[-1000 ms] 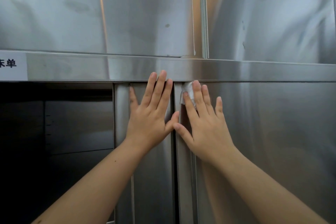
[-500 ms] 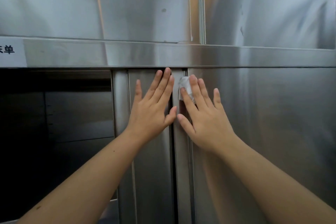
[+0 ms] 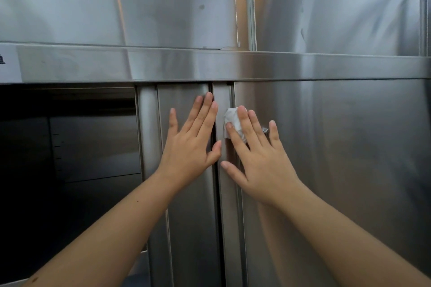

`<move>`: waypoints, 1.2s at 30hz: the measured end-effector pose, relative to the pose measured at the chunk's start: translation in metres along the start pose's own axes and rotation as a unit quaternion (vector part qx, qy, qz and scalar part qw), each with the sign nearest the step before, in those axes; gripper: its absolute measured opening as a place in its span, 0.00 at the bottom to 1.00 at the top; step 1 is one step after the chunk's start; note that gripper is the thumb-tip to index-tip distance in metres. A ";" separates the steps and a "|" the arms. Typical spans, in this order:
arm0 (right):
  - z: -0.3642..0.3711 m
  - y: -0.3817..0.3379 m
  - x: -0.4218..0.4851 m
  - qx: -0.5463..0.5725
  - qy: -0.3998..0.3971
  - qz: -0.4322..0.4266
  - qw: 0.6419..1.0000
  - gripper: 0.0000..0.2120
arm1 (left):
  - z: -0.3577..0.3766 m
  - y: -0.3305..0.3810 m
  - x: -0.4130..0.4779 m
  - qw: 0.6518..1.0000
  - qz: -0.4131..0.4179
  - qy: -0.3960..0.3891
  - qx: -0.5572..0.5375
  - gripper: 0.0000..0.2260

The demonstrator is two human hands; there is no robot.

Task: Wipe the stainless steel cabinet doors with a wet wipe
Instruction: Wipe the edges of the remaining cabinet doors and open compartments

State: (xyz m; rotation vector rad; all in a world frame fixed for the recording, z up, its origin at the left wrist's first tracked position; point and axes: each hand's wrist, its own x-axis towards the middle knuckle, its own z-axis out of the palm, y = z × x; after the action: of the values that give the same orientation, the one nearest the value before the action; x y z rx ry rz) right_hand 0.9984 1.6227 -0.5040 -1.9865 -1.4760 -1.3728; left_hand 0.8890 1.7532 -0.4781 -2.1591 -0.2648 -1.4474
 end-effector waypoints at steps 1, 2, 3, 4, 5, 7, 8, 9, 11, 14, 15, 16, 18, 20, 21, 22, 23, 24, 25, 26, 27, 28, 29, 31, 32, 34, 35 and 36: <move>-0.001 -0.001 0.002 0.004 0.002 0.005 1.000 0.35 | -0.001 0.001 0.000 1.000 0.004 0.002 0.004 0.29; 0.000 -0.003 0.001 0.008 0.004 0.010 1.000 0.35 | -0.002 0.001 0.001 1.000 0.008 0.003 0.008 0.29; 0.002 -0.005 -0.002 0.013 0.005 0.014 1.000 0.35 | -0.002 0.002 0.001 1.000 0.011 0.002 0.010 0.29; 0.005 -0.009 -0.009 0.017 0.003 0.016 1.000 0.36 | -0.003 0.002 0.000 1.000 0.011 -0.001 0.010 0.29; 0.008 -0.012 -0.017 0.017 0.001 0.015 1.000 0.36 | -0.004 0.002 -0.002 1.000 0.010 -0.004 0.010 0.29; 0.015 -0.017 -0.035 0.008 -0.001 0.007 1.000 0.36 | -0.004 0.002 -0.007 1.000 0.009 -0.015 0.012 0.29; 0.016 -0.018 -0.040 0.003 -0.003 0.004 1.000 0.36 | -0.004 0.003 -0.010 1.000 0.009 -0.023 0.015 0.29; 0.016 -0.018 -0.042 -0.001 -0.003 0.002 1.000 0.36 | -0.004 0.004 -0.013 0.999 0.008 -0.032 0.016 0.30; 0.013 -0.016 -0.035 -0.002 0.005 0.004 1.000 0.35 | -0.004 0.006 -0.017 0.999 0.009 -0.038 0.022 0.30; 0.008 -0.010 -0.018 0.014 0.013 0.013 1.000 0.35 | -0.002 0.008 -0.022 0.999 0.014 -0.030 0.023 0.29; 0.007 -0.010 -0.015 0.020 0.013 0.016 1.000 0.35 | -0.001 0.009 -0.023 0.999 0.013 -0.030 0.021 0.29; 0.008 -0.011 -0.014 0.026 0.012 0.017 0.999 0.36 | -0.001 0.009 -0.024 0.999 0.011 -0.032 0.019 0.29; 0.012 -0.013 -0.020 0.034 0.006 0.018 0.999 0.37 | 0.000 0.009 -0.026 0.999 0.005 -0.044 0.014 0.30; 0.018 -0.017 -0.033 0.033 0.000 0.013 0.999 0.37 | 0.000 0.010 -0.030 0.998 -0.001 -0.058 0.014 0.30; 0.021 -0.019 -0.041 0.031 -0.004 0.008 0.999 0.37 | -0.001 0.011 -0.032 0.998 -0.003 -0.065 0.015 0.30; 0.024 -0.020 -0.049 0.029 -0.009 0.002 1.000 0.38 | -0.001 0.011 -0.034 0.997 -0.006 -0.071 0.017 0.31; 0.026 -0.021 -0.055 0.026 -0.012 -0.003 1.000 0.38 | 0.000 0.012 -0.036 0.997 -0.010 -0.076 0.018 0.31; 0.027 -0.022 -0.058 0.023 -0.012 -0.008 1.000 0.38 | 0.000 0.013 -0.038 0.997 -0.015 -0.079 0.018 0.31; 0.027 -0.021 -0.060 0.019 -0.010 -0.012 1.000 0.37 | 0.000 0.014 -0.040 0.996 -0.018 -0.082 0.016 0.31; 0.027 -0.020 -0.060 0.012 -0.008 -0.016 1.000 0.37 | 0.001 0.015 -0.041 0.996 -0.021 -0.083 0.014 0.31; 0.026 -0.018 -0.059 0.001 -0.007 -0.020 1.000 0.37 | 0.001 0.017 -0.042 0.996 -0.023 -0.082 0.015 0.31; 0.026 -0.015 -0.058 -0.010 -0.007 -0.024 1.000 0.36 | 0.002 0.018 -0.043 0.996 -0.024 -0.081 0.017 0.31; 0.026 -0.014 -0.058 -0.017 -0.007 -0.026 0.999 0.36 | 0.002 0.020 -0.045 0.996 -0.026 -0.081 0.020 0.31; 0.028 -0.015 -0.059 -0.008 -0.007 -0.016 1.000 0.36 | 0.003 0.022 -0.049 0.995 -0.031 -0.089 0.023 0.31; 0.030 -0.019 -0.061 0.005 -0.007 -0.004 1.000 0.37 | 0.003 0.023 -0.052 0.995 -0.034 -0.096 0.024 0.31; 0.035 -0.027 -0.069 0.017 -0.007 0.014 1.000 0.38 | 0.004 0.025 -0.058 0.993 -0.042 -0.111 0.027 0.32; 0.038 -0.031 -0.075 0.016 -0.012 0.016 1.000 0.38 | 0.005 0.026 -0.061 0.992 -0.045 -0.118 0.030 0.32; 0.041 -0.034 -0.083 0.014 -0.020 0.015 1.000 0.38 | 0.005 0.027 -0.065 0.991 -0.048 -0.123 0.034 0.32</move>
State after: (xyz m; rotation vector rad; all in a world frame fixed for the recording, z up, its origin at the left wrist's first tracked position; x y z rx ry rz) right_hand 0.9889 1.6186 -0.6024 -2.0220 -1.4681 -1.3003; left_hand 0.8784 1.7410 -0.5466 -2.2952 -0.5060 -1.2028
